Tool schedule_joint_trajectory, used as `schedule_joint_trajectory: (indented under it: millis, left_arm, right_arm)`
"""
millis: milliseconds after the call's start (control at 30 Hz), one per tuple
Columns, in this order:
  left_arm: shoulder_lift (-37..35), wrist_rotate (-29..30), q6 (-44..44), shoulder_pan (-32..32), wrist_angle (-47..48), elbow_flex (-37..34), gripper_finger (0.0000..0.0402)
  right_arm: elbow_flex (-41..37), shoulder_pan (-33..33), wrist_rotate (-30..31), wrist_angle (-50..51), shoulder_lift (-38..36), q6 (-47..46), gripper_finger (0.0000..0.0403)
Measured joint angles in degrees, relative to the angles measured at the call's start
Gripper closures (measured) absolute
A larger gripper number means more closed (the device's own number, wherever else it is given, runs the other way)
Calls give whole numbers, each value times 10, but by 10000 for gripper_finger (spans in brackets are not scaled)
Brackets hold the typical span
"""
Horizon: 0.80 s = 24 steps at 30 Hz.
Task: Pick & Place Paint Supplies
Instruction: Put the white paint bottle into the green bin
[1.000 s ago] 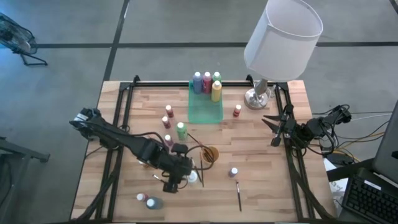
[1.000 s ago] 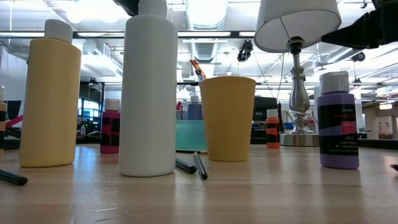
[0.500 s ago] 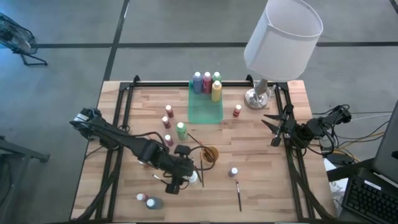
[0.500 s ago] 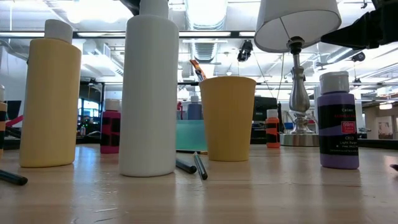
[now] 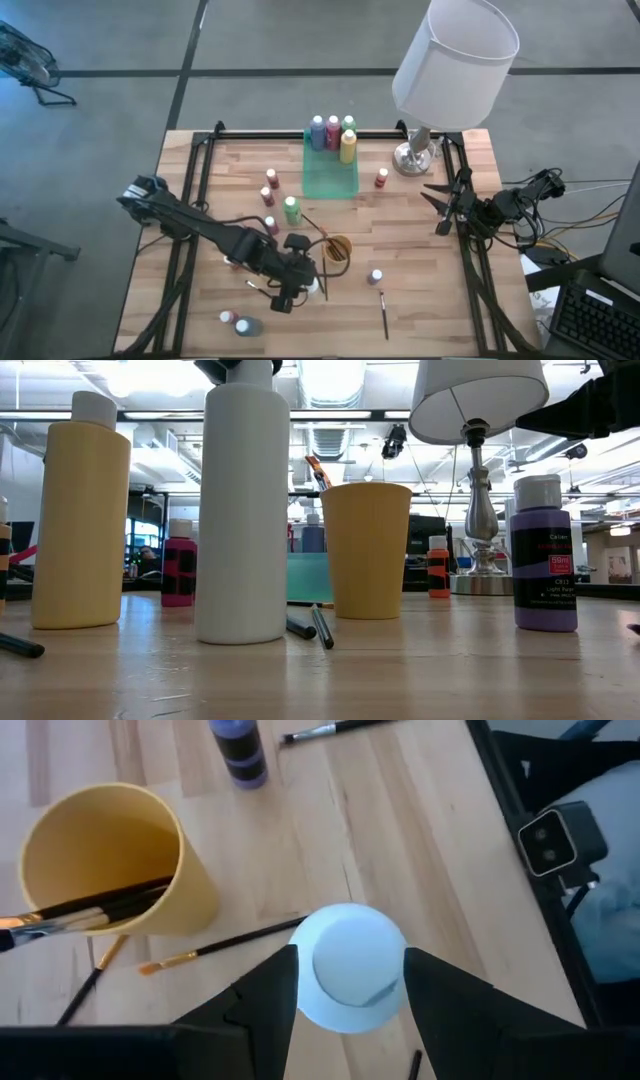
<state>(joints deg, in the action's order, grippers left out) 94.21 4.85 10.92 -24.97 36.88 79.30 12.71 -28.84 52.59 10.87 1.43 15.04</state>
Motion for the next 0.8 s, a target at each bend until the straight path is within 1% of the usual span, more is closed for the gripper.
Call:
schedule_joint_trajectory:
  millis: [267, 500, 633, 800]
  left_arm:
    - [2, 1, -1, 0, -2, -1, 213]
    - [1, 2, -18, 0, -67, -38, 213]
    - [0, 2, -18, 1, -74, -46, 213]
    - [-2, 2, -18, 1, -73, -47, 217]
  right_arm:
    - [0, 0, 0, 0, 0, 0, 339]
    - [0, 0, 0, 0, 0, 0, 358]
    - [0, 0, 0, 0, 0, 0, 358]
    - [0, 0, 0, 0, 0, 0, 344]
